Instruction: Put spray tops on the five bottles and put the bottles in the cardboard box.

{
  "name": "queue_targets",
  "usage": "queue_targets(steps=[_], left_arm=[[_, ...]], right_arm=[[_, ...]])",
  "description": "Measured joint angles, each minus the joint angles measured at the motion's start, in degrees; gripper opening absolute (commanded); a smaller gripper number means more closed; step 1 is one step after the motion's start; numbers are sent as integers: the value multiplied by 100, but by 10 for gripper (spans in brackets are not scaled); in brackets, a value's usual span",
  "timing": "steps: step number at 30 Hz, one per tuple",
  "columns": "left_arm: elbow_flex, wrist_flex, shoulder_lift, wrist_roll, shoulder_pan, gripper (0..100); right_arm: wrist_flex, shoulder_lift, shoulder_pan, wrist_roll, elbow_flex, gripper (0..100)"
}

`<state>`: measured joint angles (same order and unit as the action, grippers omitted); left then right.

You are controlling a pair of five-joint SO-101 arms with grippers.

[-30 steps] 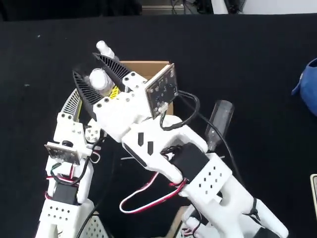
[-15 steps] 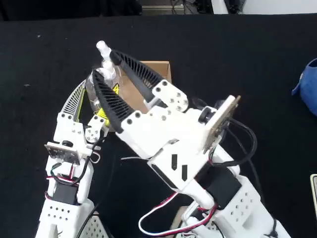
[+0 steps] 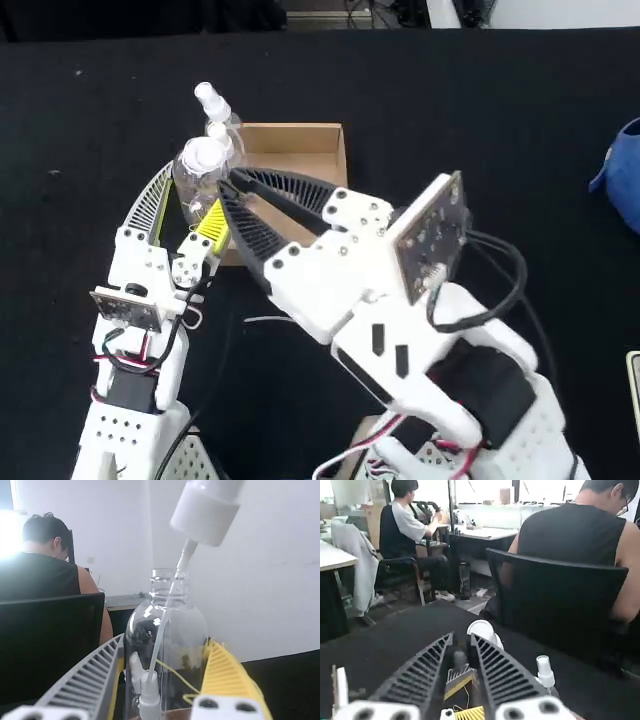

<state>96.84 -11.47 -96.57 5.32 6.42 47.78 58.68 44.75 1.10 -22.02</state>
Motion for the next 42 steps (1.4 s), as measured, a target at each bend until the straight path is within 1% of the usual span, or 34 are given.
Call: queue_targets(steps=[8, 14, 22, 24, 28, 34, 37, 40, 42], left_arm=[[0, 0, 0, 0, 0, 30], [0, 0, 0, 0, 0, 30], [0, 0, 0, 0, 0, 30], [0, 0, 0, 0, 0, 30], [0, 0, 0, 0, 0, 30], [0, 0, 0, 0, 0, 30], [0, 0, 0, 0, 0, 30], [0, 0, 0, 0, 0, 30], [0, 0, 0, 0, 0, 30]], right_arm=[[237, -1073, 0, -70, 624, 10], [-123, -1767, 9, -70, 677, 10], [-167, -1688, 9, -70, 668, 12], [-202, -1451, -158, -79, 545, 12], [-211, -993, -765, -79, 475, 12], [-211, -668, -1960, -88, 255, 12], [-211, -668, -2602, -308, -264, 12], [-211, -615, -3358, -422, -1125, 12], [-246, -615, -3701, -440, -1785, 12]])
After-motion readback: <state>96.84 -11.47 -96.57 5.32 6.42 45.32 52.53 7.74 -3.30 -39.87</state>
